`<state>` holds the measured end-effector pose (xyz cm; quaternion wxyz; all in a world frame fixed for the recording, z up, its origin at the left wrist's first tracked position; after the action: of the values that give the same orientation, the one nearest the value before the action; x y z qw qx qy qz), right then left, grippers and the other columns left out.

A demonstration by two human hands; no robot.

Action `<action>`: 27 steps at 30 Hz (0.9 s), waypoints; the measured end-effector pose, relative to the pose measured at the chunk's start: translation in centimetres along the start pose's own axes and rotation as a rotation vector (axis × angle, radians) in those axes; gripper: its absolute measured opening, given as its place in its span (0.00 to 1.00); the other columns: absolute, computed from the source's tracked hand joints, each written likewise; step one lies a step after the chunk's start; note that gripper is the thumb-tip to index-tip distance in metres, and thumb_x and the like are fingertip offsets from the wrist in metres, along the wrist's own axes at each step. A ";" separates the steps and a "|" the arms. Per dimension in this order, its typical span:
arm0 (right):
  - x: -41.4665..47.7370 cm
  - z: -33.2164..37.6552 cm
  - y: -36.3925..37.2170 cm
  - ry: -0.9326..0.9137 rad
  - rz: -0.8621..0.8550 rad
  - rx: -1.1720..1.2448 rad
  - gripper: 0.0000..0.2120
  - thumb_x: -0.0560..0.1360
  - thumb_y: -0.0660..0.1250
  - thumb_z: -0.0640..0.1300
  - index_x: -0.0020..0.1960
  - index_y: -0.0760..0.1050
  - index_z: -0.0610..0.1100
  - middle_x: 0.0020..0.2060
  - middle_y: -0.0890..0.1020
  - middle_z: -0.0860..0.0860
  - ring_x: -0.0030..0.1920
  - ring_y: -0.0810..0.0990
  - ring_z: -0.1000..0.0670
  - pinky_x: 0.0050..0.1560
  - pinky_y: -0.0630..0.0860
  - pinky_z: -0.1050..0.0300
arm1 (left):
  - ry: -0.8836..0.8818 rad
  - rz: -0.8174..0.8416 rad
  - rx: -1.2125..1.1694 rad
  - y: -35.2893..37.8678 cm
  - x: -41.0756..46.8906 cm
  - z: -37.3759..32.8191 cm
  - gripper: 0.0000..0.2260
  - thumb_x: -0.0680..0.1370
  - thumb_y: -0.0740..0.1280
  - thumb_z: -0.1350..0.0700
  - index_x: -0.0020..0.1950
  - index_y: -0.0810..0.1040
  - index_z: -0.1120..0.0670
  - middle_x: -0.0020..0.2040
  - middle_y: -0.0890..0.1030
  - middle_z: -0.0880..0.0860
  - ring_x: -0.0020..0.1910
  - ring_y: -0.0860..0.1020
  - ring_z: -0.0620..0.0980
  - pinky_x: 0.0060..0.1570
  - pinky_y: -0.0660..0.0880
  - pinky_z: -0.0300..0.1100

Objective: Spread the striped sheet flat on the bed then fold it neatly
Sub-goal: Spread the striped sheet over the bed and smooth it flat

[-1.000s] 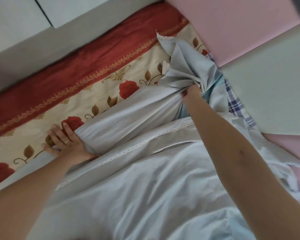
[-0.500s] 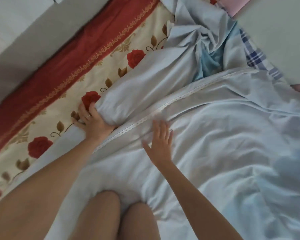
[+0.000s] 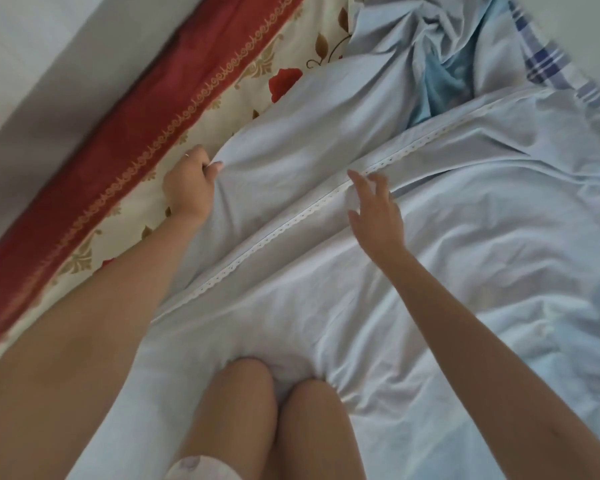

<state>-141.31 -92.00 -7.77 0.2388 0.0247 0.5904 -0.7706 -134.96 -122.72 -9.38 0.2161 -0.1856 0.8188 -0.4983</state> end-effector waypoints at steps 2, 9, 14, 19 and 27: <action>2.3 0.2 0.0 0.013 0.032 -0.097 0.28 0.75 0.63 0.35 0.72 0.63 0.51 0.66 0.64 0.44 0.49 0.77 0.41 0.43 0.72 0.51 | -0.065 0.052 -0.049 0.4 0.7 0.8 0.10 0.78 0.65 0.50 0.43 0.71 0.56 0.38 0.74 0.54 0.39 0.73 0.56 0.36 0.63 0.42; 7.1 2.3 0.3 -0.094 0.105 -0.334 0.12 0.78 0.60 0.35 0.61 0.70 0.41 0.64 0.67 0.45 0.30 0.71 0.44 0.33 0.67 0.55 | 0.280 -0.023 -0.068 -1.4 -3.6 -3.7 0.17 0.74 0.69 0.48 0.54 0.73 0.59 0.54 0.74 0.58 0.51 0.73 0.56 0.50 0.72 0.49; 7.3 3.4 -1.7 0.005 -0.030 -0.160 0.12 0.83 0.53 0.44 0.61 0.68 0.40 0.65 0.68 0.46 0.35 0.76 0.42 0.34 0.67 0.54 | 0.330 0.392 0.225 3.8 -10.1 -3.1 0.30 0.71 0.71 0.55 0.70 0.65 0.57 0.65 0.71 0.58 0.60 0.74 0.59 0.54 0.72 0.52; 9.7 6.9 -4.3 -0.063 -0.149 0.034 0.07 0.82 0.53 0.39 0.55 0.68 0.40 0.54 0.73 0.46 0.40 0.75 0.46 0.37 0.68 0.54 | 0.009 0.115 -0.012 0.2 -7.8 1.0 0.21 0.75 0.66 0.63 0.67 0.70 0.55 0.55 0.79 0.54 0.50 0.78 0.55 0.43 0.76 0.49; 14.1 11.8 0.8 -0.286 0.245 0.102 0.25 0.70 0.63 0.30 0.66 0.67 0.43 0.66 0.62 0.43 0.54 0.69 0.48 0.54 0.71 0.58 | -0.162 0.084 -0.030 -0.1 -6.3 5.2 0.10 0.80 0.60 0.59 0.59 0.76 0.58 0.55 0.76 0.58 0.51 0.76 0.58 0.43 0.70 0.47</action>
<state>-150.60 -107.83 -9.45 0.4106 -0.0015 0.5034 -0.7603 -126.88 -123.33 -10.33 0.2996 -0.1942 0.8131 -0.4598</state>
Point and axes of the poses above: each hand's wrist, its own x-axis towards the middle knuckle, its own y-axis out of the palm, z = x × y, the point moved 9 cm from there along x, towards the middle knuckle
